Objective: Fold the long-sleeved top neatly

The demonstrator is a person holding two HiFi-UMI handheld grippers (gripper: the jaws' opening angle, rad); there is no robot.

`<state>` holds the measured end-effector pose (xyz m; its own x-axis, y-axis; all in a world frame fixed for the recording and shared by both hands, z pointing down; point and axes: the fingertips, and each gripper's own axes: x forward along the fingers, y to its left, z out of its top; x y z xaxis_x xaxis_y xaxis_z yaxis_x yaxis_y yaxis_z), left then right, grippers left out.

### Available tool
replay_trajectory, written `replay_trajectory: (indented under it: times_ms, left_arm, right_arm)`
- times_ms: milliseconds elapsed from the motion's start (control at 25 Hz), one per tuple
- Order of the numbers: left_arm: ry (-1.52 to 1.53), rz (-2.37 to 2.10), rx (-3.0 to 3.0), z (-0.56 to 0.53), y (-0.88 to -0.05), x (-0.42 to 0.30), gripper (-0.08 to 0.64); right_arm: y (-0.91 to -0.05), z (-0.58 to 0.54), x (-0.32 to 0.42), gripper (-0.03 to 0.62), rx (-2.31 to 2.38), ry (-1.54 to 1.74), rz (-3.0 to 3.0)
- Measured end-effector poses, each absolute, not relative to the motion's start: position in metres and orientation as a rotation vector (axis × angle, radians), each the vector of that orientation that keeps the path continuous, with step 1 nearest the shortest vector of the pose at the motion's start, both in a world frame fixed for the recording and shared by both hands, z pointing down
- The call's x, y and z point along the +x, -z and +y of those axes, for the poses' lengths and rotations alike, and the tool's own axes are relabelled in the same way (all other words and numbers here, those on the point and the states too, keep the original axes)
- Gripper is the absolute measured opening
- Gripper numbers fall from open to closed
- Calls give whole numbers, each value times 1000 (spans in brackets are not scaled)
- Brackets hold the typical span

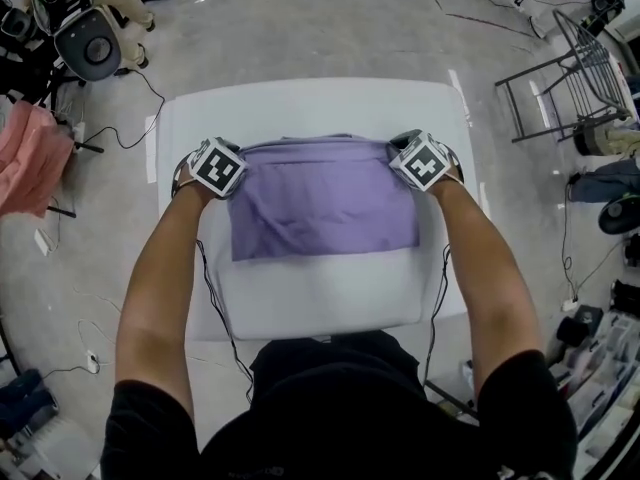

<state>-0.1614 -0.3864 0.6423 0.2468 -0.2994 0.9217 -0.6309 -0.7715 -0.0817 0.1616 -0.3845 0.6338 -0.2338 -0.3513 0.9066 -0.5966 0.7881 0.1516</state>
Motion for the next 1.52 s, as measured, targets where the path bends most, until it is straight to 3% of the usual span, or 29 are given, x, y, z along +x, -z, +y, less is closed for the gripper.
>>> replay_trajectory:
  times_ms: [160, 280, 520, 640, 1080, 1520]
  left_arm:
    - [-1522, -871, 2247, -392, -639, -160, 28]
    - [-1460, -890, 2297, -394, -619, -160, 41]
    - [-1386, -948, 2371, -389, -578, -180, 43]
    - [-1345, -990, 2381, -375, -560, -191, 43]
    - [-999, -1080, 2414, -294, -519, -193, 6]
    - [-852, -1102, 2388, -187, -519, -162, 6]
  right_arm:
    - [-632, -393, 151, 29, 745, -226, -1826]
    - [-611, -396, 145, 94, 791, -193, -1844]
    - [-568, -378, 156, 67, 934, -167, -1863]
    - [-544, -352, 158, 3, 1008, -189, -1880]
    - [-513, -232, 128, 3, 1267, -400, -2022]
    - [-528, -187, 151, 4, 1422, -605, -2154]
